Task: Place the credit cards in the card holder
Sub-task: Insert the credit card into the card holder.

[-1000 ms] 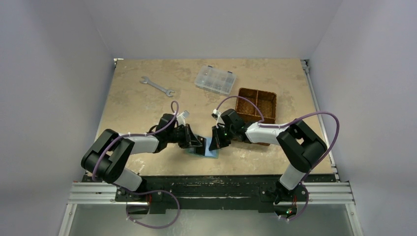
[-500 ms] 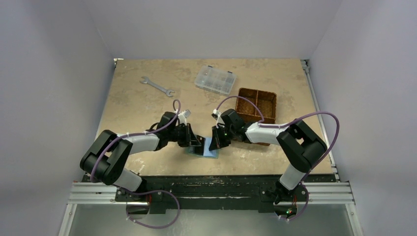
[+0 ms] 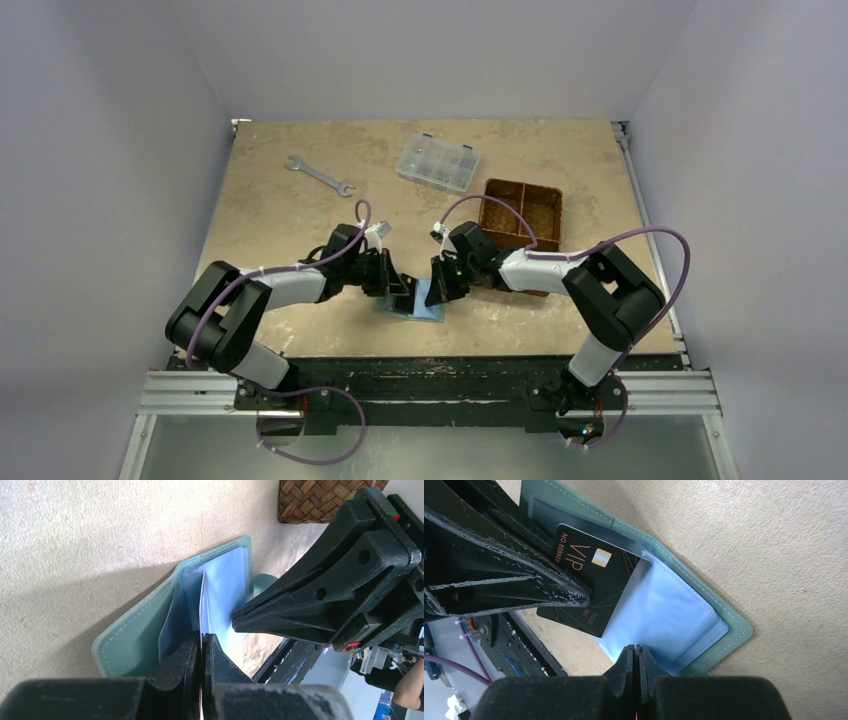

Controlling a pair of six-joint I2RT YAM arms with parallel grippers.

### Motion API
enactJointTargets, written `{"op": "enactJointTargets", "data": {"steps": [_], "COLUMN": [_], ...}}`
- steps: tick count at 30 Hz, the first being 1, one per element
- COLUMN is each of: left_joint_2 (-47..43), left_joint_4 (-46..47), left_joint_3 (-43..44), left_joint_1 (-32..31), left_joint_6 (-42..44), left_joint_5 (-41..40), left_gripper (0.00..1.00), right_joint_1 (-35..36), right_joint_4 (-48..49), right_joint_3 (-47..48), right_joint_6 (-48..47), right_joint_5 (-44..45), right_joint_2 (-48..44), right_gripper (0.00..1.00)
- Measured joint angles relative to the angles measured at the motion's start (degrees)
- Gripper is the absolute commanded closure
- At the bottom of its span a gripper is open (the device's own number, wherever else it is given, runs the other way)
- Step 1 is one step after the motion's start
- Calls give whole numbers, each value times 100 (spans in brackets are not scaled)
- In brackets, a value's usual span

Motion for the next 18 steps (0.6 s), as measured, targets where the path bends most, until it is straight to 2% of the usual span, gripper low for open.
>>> {"op": "enactJointTargets", "data": {"steps": [6, 18], "left_joint_2": [76, 116], "left_joint_4": [136, 1727], "left_joint_3": [-7, -802], "left_joint_1": [2, 9], "left_joint_6": [-52, -990], "left_joint_5": [90, 153], "left_gripper": [100, 100], "right_joint_1": [-2, -7], "right_joint_4": [17, 94], "right_joint_3": [-9, -39], "right_joint_6": [2, 9], "right_joint_5": [-4, -87], "right_joint_2": [0, 9], "right_gripper": [100, 100]}}
